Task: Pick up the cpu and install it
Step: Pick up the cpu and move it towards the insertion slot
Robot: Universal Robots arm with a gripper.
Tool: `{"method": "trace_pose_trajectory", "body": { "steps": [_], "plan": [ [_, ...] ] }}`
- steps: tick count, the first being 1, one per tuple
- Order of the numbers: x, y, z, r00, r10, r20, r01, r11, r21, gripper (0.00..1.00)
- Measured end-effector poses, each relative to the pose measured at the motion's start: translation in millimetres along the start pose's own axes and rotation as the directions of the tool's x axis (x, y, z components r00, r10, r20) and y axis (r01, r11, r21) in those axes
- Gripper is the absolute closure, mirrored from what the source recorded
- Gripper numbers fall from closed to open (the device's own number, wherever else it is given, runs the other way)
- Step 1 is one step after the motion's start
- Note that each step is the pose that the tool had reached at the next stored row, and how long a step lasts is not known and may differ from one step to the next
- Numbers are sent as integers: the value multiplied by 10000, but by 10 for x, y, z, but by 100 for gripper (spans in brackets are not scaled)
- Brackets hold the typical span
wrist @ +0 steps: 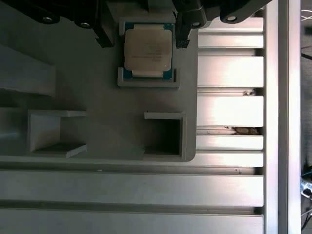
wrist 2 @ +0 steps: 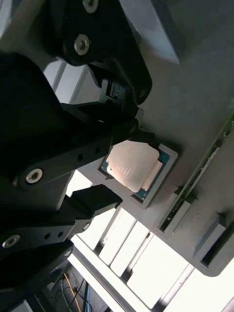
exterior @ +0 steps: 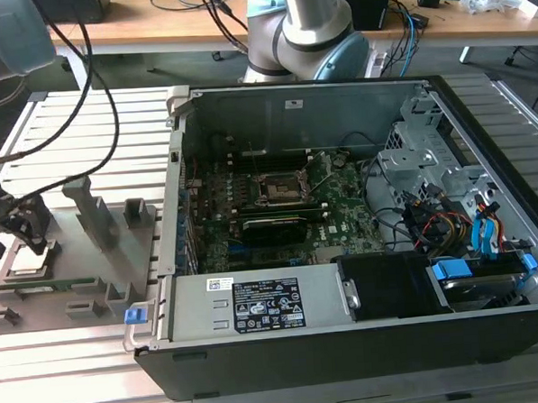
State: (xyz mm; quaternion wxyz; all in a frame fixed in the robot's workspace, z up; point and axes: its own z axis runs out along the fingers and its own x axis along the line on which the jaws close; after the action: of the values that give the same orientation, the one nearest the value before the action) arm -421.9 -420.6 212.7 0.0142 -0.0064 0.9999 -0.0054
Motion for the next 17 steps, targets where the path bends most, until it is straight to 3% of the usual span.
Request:
{"method": "trace_pose_trajectory", "body": {
  "steps": [1, 4, 17],
  "plan": [
    [1, 0, 54, 10000, -30, 0, 30, 10000, 0, 38],
    [-4, 3, 128, 10000, -43, -1, 43, 10000, -1, 38],
    [-7, 34, 208, 10000, -46, -1, 46, 10000, -34, 38]
  ]
}}
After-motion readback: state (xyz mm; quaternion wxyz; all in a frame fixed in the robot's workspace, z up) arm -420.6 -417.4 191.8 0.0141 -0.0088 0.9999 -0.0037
